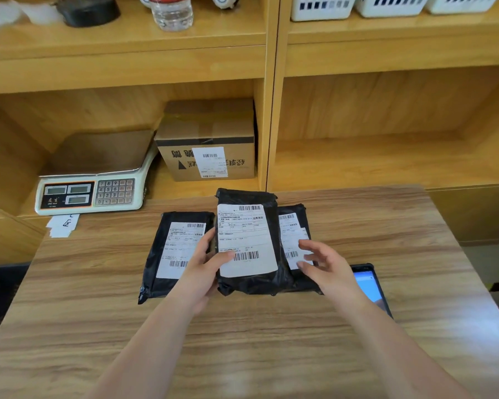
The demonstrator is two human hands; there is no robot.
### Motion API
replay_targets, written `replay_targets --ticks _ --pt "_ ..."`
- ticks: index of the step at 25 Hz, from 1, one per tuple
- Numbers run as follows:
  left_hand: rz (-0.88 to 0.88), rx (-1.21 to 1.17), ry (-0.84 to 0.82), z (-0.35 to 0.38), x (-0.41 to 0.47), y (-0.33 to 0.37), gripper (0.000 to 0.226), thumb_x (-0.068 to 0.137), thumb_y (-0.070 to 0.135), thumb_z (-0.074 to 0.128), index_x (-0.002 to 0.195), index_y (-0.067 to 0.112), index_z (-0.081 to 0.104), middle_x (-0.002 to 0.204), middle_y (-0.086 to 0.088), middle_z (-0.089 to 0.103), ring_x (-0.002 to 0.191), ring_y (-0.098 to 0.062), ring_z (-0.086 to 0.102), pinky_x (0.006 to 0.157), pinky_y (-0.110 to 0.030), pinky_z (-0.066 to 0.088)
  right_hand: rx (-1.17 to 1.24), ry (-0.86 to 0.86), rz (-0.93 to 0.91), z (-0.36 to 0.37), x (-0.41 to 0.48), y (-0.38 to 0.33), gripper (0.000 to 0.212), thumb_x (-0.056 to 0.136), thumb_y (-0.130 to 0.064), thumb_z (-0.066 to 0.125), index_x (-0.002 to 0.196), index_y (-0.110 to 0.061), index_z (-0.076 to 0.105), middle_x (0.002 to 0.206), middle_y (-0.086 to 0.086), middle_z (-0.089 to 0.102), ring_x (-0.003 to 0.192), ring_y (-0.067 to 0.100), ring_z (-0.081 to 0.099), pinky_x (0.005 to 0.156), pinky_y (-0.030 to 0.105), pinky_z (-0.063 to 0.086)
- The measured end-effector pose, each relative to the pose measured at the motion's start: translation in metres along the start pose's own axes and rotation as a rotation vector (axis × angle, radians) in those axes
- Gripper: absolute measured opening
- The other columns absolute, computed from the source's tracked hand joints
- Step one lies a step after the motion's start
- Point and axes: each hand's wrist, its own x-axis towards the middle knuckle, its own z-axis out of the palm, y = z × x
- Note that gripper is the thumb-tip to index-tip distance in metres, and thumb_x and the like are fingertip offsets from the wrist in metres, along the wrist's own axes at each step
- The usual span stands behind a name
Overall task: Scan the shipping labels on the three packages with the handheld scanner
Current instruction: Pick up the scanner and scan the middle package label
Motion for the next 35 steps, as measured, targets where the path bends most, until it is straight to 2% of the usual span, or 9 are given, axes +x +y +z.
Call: replay_targets --ticks 4,7,9,12,15,21,29,32,35 --pt "0.012 -0.011 -0.023 0.011 -0.005 0.000 0.051 0.094 0.013 0.061 0.132 0.046 0.052 0.108 0.014 0.077 0.108 -0.015 0.066 0.076 -0.036 0.050 -0.073 0.114 0.107 -0.027 -0.006 0.038 0.043 0.101 -0.001 0.076 0.138 -0.022 0.069 0.128 -0.001 0.064 0.120 0.018 0.061 0.087 0.021 0.050" --pt "0.015 -0.004 -0.013 0.019 -0.002 -0.004 0.050 0.094 0.013 0.061 0.131 0.046 0.053 0.108 0.014 0.078 0.110 -0.016 0.066 0.090 -0.043 0.051 -0.177 0.219 0.185 -0.048 -0.009 0.075 0.056 0.101 -0.003 0.076 0.154 -0.012 0.059 0.145 0.007 0.057 0.143 0.032 0.055 0.111 0.038 0.048" --pt "0.028 -0.004 0.006 0.024 0.001 -0.006 0.051 0.094 0.013 0.061 0.132 0.046 0.053 0.108 0.013 0.078 0.111 -0.017 0.066 0.099 -0.048 0.050 -0.395 0.257 0.260 -0.060 -0.005 0.095 0.072 0.100 -0.012 0.080 0.163 -0.013 0.047 0.165 0.010 0.046 0.154 0.036 0.042 0.126 0.046 0.040" --pt "0.045 -0.015 0.050 0.032 0.006 -0.011 0.055 0.093 0.012 0.062 0.136 0.045 0.052 0.110 0.013 0.077 0.113 -0.019 0.066 0.101 -0.051 0.050 -0.633 0.271 0.405 -0.073 -0.001 0.116 0.103 0.092 -0.036 0.088 0.171 -0.012 0.026 0.172 0.014 0.035 0.155 0.038 0.035 0.132 0.046 0.031" --pt "0.071 -0.025 0.094 0.040 0.009 -0.014 0.056 0.094 0.009 0.061 0.139 0.041 0.050 0.109 0.014 0.076 0.109 -0.018 0.067 0.091 -0.045 0.054 -0.632 0.287 0.488 -0.075 0.000 0.127 0.119 0.085 -0.052 0.091 0.171 -0.010 0.021 0.166 0.017 0.041 0.156 0.036 0.034 0.132 0.043 0.030" --pt "0.095 -0.006 0.084 0.055 0.014 -0.023 0.052 0.094 0.005 0.059 0.135 0.037 0.053 0.091 0.020 0.078 0.097 -0.012 0.069 0.075 -0.036 0.052 -0.703 0.333 0.489 -0.068 0.001 0.135 0.113 0.091 -0.054 0.084 0.172 -0.007 0.020 0.166 0.018 0.037 0.153 0.039 0.038 0.130 0.046 0.036" --pt "0.074 -0.019 0.045 0.069 0.018 -0.035 0.056 0.092 0.005 0.062 0.140 0.033 0.052 0.099 0.014 0.079 0.104 -0.019 0.069 0.077 -0.036 0.052 -0.662 0.363 0.454 -0.073 0.000 0.133 0.100 0.093 -0.039 0.086 0.167 -0.005 0.029 0.164 0.019 0.040 0.152 0.039 0.037 0.128 0.046 0.039" --pt "0.075 -0.016 0.033 0.074 0.017 -0.034 0.058 0.092 0.006 0.063 0.142 0.033 0.050 0.111 0.007 0.075 0.104 -0.020 0.069 0.078 -0.036 0.052 -0.605 0.389 0.441 -0.075 -0.002 0.133 0.096 0.090 -0.030 0.087 0.165 -0.003 0.033 0.159 0.020 0.043 0.147 0.040 0.040 0.126 0.046 0.040" --pt "0.089 -0.006 0.025 0.076 0.017 -0.034 0.059 0.092 0.005 0.063 0.142 0.033 0.050 0.111 0.006 0.076 0.103 -0.020 0.070 0.079 -0.038 0.054 -0.518 0.399 0.422 -0.079 -0.006 0.130 0.088 0.085 -0.021 0.088 0.158 -0.003 0.041 0.149 0.019 0.049 0.142 0.039 0.044 0.117 0.044 0.045"
